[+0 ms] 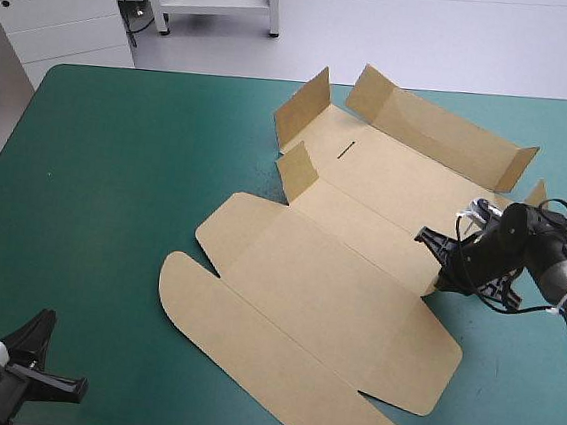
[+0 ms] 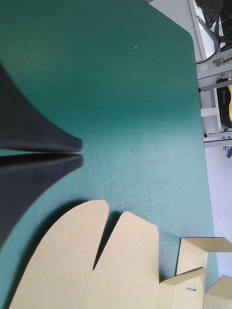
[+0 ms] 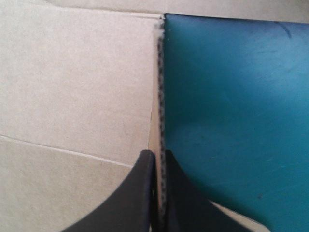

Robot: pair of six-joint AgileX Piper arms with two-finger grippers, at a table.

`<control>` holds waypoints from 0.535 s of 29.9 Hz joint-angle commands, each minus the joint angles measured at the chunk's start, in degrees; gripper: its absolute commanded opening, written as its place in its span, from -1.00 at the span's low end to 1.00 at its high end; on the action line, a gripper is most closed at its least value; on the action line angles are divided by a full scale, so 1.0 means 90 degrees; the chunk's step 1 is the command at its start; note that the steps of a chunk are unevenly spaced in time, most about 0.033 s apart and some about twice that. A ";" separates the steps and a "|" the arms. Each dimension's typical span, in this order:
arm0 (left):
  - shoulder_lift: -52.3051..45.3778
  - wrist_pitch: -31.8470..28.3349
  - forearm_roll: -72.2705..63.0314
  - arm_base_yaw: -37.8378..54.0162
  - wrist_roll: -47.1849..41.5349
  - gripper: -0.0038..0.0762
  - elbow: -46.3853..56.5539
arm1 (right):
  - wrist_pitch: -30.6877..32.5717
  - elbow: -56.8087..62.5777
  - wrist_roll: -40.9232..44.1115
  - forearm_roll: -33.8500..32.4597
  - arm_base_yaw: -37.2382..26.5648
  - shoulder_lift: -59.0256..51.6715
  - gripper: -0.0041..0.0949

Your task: Fold the box

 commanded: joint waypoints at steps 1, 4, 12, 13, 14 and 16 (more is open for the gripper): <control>0.0026 -0.0483 -0.0038 0.0002 -0.0043 -0.93 -0.0128 | 0.0254 -0.0355 -0.1080 -0.0189 0.0001 -0.0182 -0.95; 0.0026 -0.0483 -0.0038 0.0002 -0.0043 -0.93 -0.0128 | 0.0445 -0.0610 -0.1962 -0.0134 0.0026 -0.0121 -0.95; 0.0026 -0.0483 -0.0038 0.0002 -0.0043 -0.93 -0.0128 | 0.1211 -0.1413 -0.4141 0.0518 0.0026 0.0731 -0.95; 0.0026 -0.0483 -0.0038 0.0002 -0.0043 -0.93 -0.0128 | 0.1243 -0.1555 -0.4378 0.0607 0.0026 0.0875 -0.95; 0.0026 -0.0483 -0.0038 0.0002 -0.0043 -0.93 -0.0128 | 0.1289 -0.1714 -0.4610 0.0669 0.0026 0.1023 -0.95; 0.0026 -0.0483 -0.0038 0.0002 -0.0043 -0.93 -0.0128 | 0.1400 -0.2079 -0.4936 0.0684 0.0026 0.1321 -0.95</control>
